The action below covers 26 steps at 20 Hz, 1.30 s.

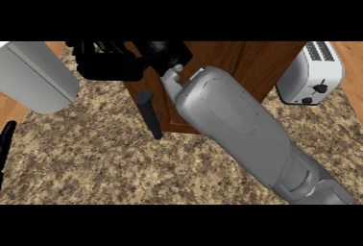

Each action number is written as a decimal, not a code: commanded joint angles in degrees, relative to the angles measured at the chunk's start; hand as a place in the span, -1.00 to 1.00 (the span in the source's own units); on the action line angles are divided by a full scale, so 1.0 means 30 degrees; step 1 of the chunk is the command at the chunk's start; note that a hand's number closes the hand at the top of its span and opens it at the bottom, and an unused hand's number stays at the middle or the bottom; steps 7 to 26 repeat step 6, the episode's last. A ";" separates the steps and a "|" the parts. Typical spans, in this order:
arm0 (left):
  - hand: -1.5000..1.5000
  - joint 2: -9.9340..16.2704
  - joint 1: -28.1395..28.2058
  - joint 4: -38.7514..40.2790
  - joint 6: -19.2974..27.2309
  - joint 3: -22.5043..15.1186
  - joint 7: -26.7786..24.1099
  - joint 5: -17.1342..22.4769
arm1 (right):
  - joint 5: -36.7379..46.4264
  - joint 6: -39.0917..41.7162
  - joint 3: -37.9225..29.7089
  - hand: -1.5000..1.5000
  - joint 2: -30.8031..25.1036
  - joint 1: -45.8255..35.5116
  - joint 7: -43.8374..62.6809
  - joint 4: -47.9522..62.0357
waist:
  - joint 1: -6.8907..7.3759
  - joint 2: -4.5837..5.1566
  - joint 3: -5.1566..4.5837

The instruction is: Pick up the wine, place it into the cabinet and close the cabinet

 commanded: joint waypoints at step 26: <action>-1.00 -0.0621 -0.0383 -0.0437 0.0726 -0.0547 0.0043 -0.0915 | 0.1181 0.0065 -0.1198 1.00 -0.1645 -0.0102 -0.1397 0.3529 | -0.0013 0.0793 0.0140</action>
